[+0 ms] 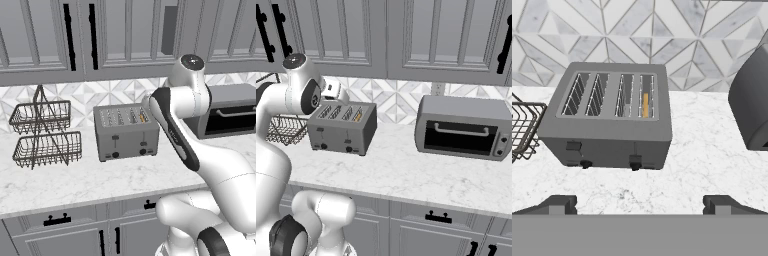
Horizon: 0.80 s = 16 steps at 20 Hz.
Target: Start the toaster. Once the lever pops up, take the bread to the plate on the dining counter.
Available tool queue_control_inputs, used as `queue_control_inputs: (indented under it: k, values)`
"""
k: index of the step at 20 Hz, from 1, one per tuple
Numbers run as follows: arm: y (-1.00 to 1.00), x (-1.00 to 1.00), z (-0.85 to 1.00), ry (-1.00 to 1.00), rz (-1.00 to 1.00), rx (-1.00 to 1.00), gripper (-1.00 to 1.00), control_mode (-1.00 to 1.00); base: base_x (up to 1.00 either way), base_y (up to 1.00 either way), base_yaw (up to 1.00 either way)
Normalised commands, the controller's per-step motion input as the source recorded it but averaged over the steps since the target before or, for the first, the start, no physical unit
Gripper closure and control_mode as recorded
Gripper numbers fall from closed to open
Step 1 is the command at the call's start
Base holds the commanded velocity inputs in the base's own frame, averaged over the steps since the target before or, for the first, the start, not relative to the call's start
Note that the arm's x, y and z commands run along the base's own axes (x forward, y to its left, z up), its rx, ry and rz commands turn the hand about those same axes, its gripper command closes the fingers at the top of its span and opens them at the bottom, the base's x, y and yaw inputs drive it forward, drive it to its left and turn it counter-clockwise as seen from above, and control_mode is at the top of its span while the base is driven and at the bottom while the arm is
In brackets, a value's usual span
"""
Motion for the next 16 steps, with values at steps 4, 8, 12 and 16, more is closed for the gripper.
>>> queue_control_inputs:
  k: [4, 8, 12, 16]
  values:
    - [0.00, 0.00, 0.00, 0.00, 0.00, 0.00, -1.00, -1.00, 0.00, 0.00, 0.00]
    - [0.00, 0.00, 0.00, 0.00, 0.00, 0.00, -1.00, -1.00, 0.00, 0.00, 0.00]
    - [0.00, 0.00, 0.00, 0.00, 0.00, 0.00, -1.00, -1.00, 0.00, 0.00, 0.00]
    - [0.00, 0.00, 0.00, 0.00, 0.00, 0.00, -1.00, -1.00, 0.00, 0.00, 0.00]
